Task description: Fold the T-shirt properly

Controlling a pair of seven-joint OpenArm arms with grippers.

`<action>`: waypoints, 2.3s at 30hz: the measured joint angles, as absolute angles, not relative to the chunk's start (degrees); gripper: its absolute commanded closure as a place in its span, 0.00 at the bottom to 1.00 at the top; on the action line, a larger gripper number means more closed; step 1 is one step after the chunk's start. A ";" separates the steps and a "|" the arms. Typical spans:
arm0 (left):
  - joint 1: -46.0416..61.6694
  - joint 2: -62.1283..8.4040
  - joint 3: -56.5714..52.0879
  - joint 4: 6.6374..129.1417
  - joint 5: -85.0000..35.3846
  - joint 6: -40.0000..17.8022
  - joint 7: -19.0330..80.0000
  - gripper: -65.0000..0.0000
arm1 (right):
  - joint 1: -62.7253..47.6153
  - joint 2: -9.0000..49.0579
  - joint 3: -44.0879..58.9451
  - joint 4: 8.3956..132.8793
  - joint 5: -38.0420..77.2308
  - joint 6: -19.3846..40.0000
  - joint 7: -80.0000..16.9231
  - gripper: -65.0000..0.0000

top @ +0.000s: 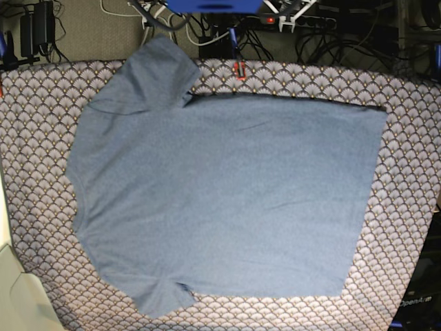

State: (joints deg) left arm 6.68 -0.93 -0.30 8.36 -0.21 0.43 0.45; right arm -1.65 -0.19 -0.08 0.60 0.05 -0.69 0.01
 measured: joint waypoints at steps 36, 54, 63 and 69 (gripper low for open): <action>6.68 -0.93 -0.27 8.80 -0.19 0.45 0.45 1.00 | -3.84 0.05 -0.36 6.11 0.05 -0.43 -0.45 1.00; 25.61 -3.07 -0.30 40.56 -0.21 0.86 0.78 1.00 | -25.12 2.55 -0.40 41.56 -0.01 0.12 1.28 1.00; 43.92 -4.43 -0.43 73.73 -0.19 0.93 1.63 1.00 | -41.98 5.06 -0.03 72.29 0.19 0.34 0.05 1.00; 54.81 -6.81 -0.71 95.72 -0.19 0.86 1.32 0.99 | -53.76 7.09 1.34 94.02 0.03 0.47 -0.21 1.00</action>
State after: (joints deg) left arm 54.81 -6.81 -0.71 95.72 -0.19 0.86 1.32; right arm -53.76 7.09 1.34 94.02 0.03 0.47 -0.21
